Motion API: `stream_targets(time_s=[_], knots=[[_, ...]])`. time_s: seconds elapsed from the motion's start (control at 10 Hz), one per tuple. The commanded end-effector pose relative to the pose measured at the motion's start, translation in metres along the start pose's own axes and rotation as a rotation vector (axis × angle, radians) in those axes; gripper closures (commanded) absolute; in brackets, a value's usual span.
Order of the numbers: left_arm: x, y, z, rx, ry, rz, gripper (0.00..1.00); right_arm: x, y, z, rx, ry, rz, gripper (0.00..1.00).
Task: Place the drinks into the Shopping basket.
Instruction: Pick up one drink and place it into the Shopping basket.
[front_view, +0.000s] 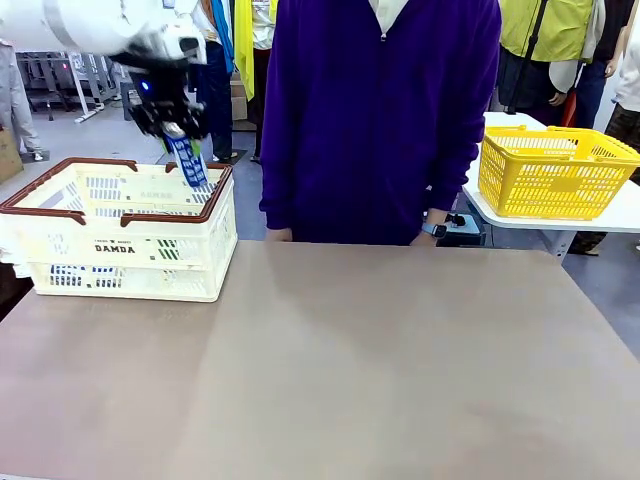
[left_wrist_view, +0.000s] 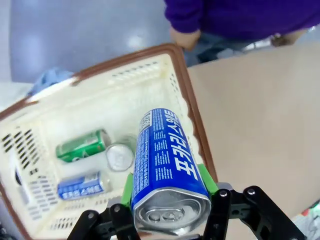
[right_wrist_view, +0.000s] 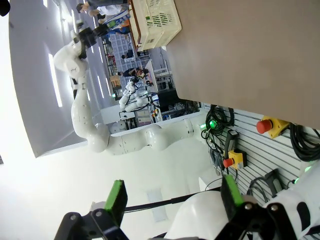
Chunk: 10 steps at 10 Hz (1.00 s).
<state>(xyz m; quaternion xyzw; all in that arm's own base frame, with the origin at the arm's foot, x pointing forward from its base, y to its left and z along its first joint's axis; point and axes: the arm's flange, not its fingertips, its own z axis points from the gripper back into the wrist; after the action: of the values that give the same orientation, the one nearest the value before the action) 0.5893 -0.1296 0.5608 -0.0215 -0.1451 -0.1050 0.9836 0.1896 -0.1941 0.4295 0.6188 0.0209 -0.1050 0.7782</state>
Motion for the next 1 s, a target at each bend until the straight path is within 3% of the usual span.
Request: stream_targets(time_s=[0.0,0.2,0.9], knots=[[-0.002,0.002,-0.024,-0.046,0.06,-0.014,1.0,-0.002,0.003,-0.001,0.015,-0.003,-0.005,0.0],[-0.01,0.009,-0.064,-0.038,0.129,0.033,1.0,-0.002,0.003,-0.001,0.015,-0.003,-0.005,0.0],[-0.009,0.02,-0.106,-0.015,0.211,0.088,1.0,-0.002,0.003,-0.001,0.015,-0.003,-0.005,0.0]])
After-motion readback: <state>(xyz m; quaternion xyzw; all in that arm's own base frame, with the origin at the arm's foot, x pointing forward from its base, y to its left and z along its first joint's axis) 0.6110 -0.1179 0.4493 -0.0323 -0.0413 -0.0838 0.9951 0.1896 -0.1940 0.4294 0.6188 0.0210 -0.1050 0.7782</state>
